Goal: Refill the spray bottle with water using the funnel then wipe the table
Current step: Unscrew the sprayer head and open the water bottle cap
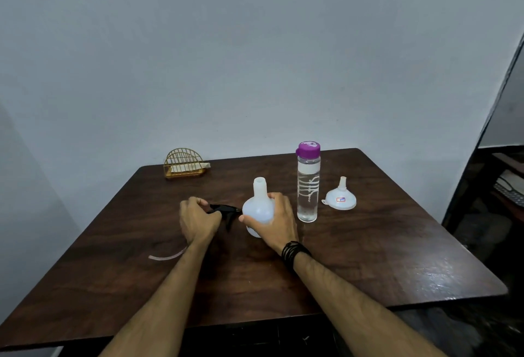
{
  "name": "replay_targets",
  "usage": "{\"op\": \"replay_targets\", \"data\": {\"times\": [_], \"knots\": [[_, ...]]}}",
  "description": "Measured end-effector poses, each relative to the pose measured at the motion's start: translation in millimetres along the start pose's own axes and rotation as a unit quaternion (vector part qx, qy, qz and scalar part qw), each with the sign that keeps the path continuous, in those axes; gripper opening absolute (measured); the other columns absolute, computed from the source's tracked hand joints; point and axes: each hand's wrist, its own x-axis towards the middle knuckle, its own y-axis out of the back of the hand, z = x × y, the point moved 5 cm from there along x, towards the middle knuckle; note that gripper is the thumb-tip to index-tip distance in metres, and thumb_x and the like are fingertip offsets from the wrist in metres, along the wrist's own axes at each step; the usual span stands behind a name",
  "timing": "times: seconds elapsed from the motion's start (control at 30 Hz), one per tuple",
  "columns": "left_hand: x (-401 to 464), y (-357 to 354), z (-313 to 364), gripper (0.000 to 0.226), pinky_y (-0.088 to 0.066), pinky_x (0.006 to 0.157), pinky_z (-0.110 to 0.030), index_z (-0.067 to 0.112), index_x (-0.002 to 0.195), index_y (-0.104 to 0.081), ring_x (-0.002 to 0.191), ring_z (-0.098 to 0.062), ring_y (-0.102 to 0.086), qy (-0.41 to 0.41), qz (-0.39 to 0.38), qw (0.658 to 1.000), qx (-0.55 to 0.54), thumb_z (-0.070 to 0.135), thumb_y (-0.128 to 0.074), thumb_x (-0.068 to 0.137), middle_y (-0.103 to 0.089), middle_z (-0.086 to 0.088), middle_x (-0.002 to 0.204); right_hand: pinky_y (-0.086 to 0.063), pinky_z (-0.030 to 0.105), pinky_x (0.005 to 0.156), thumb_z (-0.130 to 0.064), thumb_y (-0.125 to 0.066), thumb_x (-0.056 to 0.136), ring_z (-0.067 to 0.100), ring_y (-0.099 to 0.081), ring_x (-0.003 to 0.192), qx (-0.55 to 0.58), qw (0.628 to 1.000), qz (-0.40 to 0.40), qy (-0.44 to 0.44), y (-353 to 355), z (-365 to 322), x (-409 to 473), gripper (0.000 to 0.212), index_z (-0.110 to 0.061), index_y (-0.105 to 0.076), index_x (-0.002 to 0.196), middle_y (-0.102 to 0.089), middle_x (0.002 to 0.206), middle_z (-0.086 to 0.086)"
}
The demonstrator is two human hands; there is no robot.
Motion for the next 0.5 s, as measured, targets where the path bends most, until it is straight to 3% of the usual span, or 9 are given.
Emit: {"op": "replay_targets", "data": {"times": [0.13,0.27,0.37,0.5], "knots": [[-6,8,28,0.034,-0.045,0.087,-0.036,0.018,0.095,-0.058,0.11,-0.024,-0.052,-0.076,0.056,0.995,-0.044,0.004,-0.076,0.07,-0.052,-0.007,0.117,-0.044,0.025,0.094,-0.081,-0.07,0.056,0.007,-0.045,0.113,-0.003,0.998,0.043,0.038,7,-3,-2,0.092,-0.023,-0.045,0.124,-0.044,0.121,-0.01],[-12,13,66,0.025,-0.049,0.087,-0.04,0.02,0.089,-0.056,0.103,-0.023,-0.056,-0.14,0.083,0.981,-0.109,0.017,-0.077,0.076,-0.055,-0.003,0.107,-0.048,0.034,0.093,-0.065,-0.058,0.083,0.009,-0.047,0.11,0.012,0.987,0.118,0.106,19,-9,-11,0.057,-0.02,-0.048,0.119,-0.046,0.119,-0.006],[-19,16,101,0.023,-0.05,0.084,-0.04,0.02,0.087,-0.055,0.095,-0.021,-0.056,-0.203,0.092,0.961,-0.162,0.024,-0.076,0.081,-0.057,-0.002,0.099,-0.046,0.041,0.095,-0.052,-0.053,0.09,0.014,-0.047,0.113,0.003,0.971,0.205,0.122,39,-3,-17,0.043,-0.018,-0.05,0.117,-0.048,0.12,-0.001],[-34,13,151,0.02,-0.049,0.079,-0.029,0.022,0.095,-0.059,0.095,-0.013,-0.058,-0.279,0.056,0.936,-0.206,0.035,-0.071,0.087,-0.061,0.005,0.101,-0.034,0.038,0.103,-0.051,-0.065,0.081,0.024,-0.044,0.118,-0.028,0.953,0.294,0.063,74,22,-5,0.06,-0.013,-0.045,0.123,-0.047,0.126,0.008]]}}
